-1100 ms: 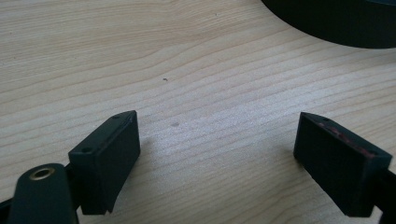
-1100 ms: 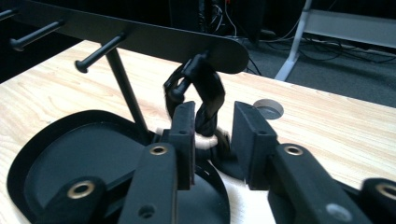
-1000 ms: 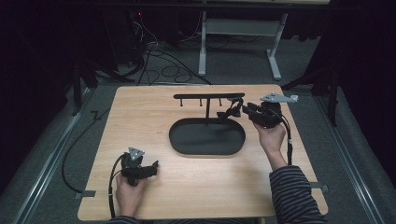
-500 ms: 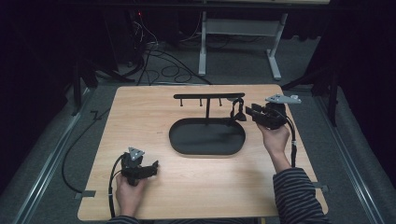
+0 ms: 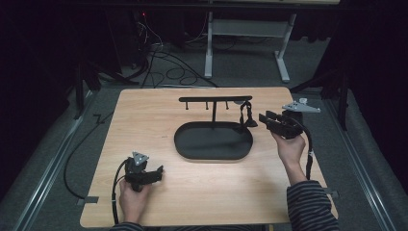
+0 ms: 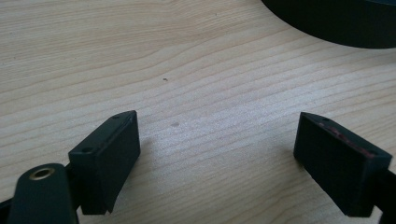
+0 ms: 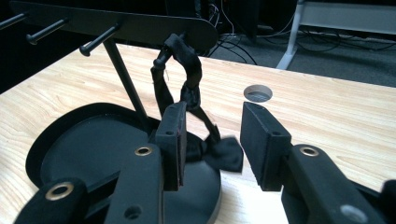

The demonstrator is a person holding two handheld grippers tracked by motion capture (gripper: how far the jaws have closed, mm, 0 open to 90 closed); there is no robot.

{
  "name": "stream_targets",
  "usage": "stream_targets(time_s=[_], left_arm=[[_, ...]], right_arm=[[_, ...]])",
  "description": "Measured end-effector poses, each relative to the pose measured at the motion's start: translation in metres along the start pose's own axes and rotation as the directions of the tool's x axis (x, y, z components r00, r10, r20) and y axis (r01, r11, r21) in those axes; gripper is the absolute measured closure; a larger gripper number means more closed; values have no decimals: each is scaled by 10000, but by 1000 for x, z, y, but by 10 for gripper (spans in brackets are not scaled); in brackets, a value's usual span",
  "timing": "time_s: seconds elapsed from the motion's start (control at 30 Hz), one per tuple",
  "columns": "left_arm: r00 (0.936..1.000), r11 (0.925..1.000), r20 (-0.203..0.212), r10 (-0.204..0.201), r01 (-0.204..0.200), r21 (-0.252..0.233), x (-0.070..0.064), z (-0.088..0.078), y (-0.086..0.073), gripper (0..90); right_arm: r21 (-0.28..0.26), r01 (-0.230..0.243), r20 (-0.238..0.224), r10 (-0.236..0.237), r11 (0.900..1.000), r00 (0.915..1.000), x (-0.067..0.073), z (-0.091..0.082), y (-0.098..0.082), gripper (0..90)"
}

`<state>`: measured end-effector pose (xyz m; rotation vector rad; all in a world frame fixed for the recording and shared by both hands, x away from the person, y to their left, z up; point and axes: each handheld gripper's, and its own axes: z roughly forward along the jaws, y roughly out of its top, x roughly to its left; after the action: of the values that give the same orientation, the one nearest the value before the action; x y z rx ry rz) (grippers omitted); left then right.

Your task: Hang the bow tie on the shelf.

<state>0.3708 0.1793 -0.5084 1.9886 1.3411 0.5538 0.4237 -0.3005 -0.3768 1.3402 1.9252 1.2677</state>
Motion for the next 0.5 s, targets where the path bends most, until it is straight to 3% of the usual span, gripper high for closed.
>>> stream_targets(time_s=[0.5], left_arm=[[10000, 10000, -13, -28, 28, -23, 0, 0, 0, 150]], right_arm=[[-24, 40, 150, -40, 10000, 9999, 1, -19, -12, 591]])
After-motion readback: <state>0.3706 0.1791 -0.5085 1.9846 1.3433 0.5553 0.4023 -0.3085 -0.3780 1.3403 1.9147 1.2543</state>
